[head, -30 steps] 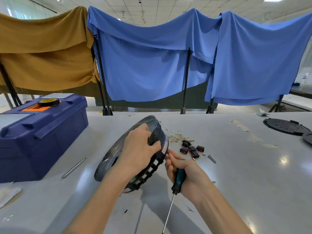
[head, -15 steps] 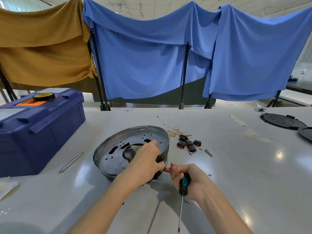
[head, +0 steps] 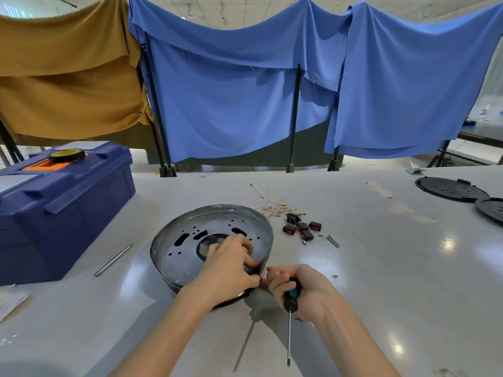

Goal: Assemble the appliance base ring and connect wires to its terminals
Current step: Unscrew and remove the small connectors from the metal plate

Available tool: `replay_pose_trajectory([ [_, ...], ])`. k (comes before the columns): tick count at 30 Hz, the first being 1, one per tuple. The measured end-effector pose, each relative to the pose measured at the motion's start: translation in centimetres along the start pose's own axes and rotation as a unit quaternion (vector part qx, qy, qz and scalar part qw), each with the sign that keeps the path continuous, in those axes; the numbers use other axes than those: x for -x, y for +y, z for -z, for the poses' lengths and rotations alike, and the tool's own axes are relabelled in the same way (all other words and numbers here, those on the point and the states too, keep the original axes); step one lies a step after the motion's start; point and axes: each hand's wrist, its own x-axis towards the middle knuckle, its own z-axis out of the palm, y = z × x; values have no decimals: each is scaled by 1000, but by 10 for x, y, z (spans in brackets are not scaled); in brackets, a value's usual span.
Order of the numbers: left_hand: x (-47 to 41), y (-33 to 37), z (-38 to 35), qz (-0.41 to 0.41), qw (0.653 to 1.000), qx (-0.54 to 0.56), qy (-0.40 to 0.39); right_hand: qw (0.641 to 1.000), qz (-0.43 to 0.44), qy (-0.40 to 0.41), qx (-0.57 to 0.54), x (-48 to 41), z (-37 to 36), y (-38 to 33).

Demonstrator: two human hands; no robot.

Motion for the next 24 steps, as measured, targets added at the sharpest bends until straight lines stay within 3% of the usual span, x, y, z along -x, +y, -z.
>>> replay_pose_trajectory([
  [8, -2, -8, -4, 33, 990, 135, -5, 997, -10, -23, -75, 9, -10, -3],
  [16, -4, -6, -5, 40, 996, 74, 24, 994, 19, -10, -110, 9, -10, 5],
  [24, -3, -5, -11, 29, 995, 88, 32, 985, 61, 31, -159, 7, -12, 13],
])
